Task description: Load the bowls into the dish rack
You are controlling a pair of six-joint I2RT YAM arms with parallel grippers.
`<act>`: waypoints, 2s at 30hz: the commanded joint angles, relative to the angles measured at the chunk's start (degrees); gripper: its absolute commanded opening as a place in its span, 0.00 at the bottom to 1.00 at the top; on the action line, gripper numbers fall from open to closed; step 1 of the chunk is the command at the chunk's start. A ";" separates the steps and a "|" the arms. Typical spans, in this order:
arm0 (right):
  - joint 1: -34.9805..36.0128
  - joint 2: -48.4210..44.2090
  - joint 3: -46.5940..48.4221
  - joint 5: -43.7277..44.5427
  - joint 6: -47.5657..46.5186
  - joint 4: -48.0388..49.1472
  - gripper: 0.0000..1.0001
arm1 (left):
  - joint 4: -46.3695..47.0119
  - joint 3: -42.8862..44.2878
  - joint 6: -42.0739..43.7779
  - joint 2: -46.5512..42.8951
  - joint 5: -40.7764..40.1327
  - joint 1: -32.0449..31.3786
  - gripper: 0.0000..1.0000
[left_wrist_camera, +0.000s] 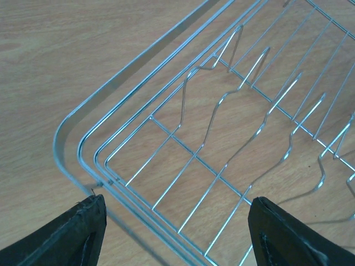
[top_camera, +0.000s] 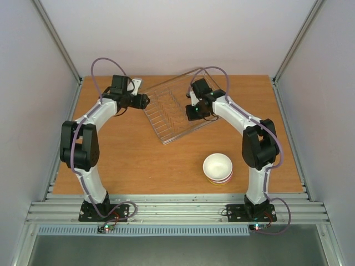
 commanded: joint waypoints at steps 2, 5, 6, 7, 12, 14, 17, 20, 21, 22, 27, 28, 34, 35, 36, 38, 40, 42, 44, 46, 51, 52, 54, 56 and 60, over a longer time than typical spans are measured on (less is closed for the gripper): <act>0.04 -5.67 0.41 4.09 0.83 2.14 0.02 | 0.41 4.71 0.38 4.98 -1.59 -1.55 0.71; -0.08 -9.37 -0.35 14.45 0.14 4.24 0.03 | -0.19 7.16 1.47 7.98 -5.13 -2.27 0.71; -0.36 -10.61 -0.44 17.16 -0.08 4.58 0.05 | -0.54 7.95 2.09 8.95 -6.76 -2.39 0.71; -0.83 -11.61 -0.48 19.03 -0.12 4.63 0.08 | -0.50 8.56 2.63 9.79 -8.60 -2.41 0.71; -6.98 -13.00 -0.95 19.00 1.38 4.25 0.15 | 1.65 11.03 5.33 13.63 -20.57 -2.41 0.71; -10.15 -11.58 -0.90 19.72 2.07 3.73 0.15 | 1.58 12.85 7.20 15.18 -24.26 -2.41 0.71; -15.74 -7.47 -0.69 21.02 3.03 3.47 0.10 | 0.57 14.69 8.27 15.00 -26.87 -1.92 0.71; -21.97 -3.42 0.39 18.69 3.54 4.62 0.02 | 2.39 12.03 7.32 10.05 -23.28 -0.16 0.71; -23.49 -2.05 1.29 17.56 3.71 4.95 0.02 | 3.63 10.49 6.54 7.90 -22.05 0.80 0.71; -24.52 -0.73 2.05 16.71 3.74 5.22 0.01 | 4.45 9.06 6.07 6.03 -20.81 1.48 0.71; -27.67 6.05 7.27 12.97 3.41 4.77 0.01 | 5.51 3.09 4.22 -1.61 -15.01 4.20 0.72; -27.69 7.22 8.24 11.89 3.17 4.52 0.01 | 5.84 1.87 4.07 -2.73 -14.14 4.60 0.72; -27.72 11.51 9.58 4.63 3.82 5.02 0.01 | 4.97 -3.20 4.15 -6.17 -12.72 5.73 0.72; -27.65 11.71 9.37 4.17 3.90 5.19 0.01 | 4.93 -3.88 4.41 -6.19 -13.30 5.78 0.72; -27.66 11.77 9.08 3.70 3.98 5.36 0.01 | 4.87 -4.45 4.48 -6.02 -13.81 5.85 0.72; -27.71 11.49 8.32 2.06 4.07 5.72 0.01 | 4.45 -5.22 4.57 -5.33 -14.55 6.08 0.72; -27.72 10.59 7.05 0.05 4.41 6.24 0.01 | 3.85 -5.48 4.53 -4.50 -15.09 6.26 0.72; -27.62 9.06 4.40 -2.10 4.90 7.20 0.01 | 3.91 -5.84 4.46 -3.71 -15.48 6.31 0.72; -27.59 7.09 1.77 -4.99 5.27 8.24 0.01 | 4.12 -5.81 4.53 -2.89 -16.01 6.33 0.72; -27.56 4.99 -0.94 -8.18 5.43 9.15 0.01 | 4.10 -5.44 4.57 -1.99 -16.84 6.37 0.72; -27.27 -0.32 -7.11 -14.90 5.79 10.35 0.01 | 3.09 -3.02 4.47 1.14 -20.02 6.35 0.72; -27.17 -1.37 -8.21 -16.23 5.95 10.70 0.01 | 2.68 -2.10 4.48 1.81 -20.46 6.31 0.72; -26.76 -3.66 -10.53 -17.83 6.35 11.78 0.01 | 2.06 -0.80 4.23 3.22 -20.89 6.37 0.72; -26.59 -5.67 -12.14 -19.56 6.07 12.38 0.01 | 1.91 0.33 4.12 4.69 -21.09 6.33 0.72; -23.37 -7.38 -12.57 -21.18 4.74 11.51 0.01 | 0.98 3.40 3.68 7.58 -21.33 6.31 0.72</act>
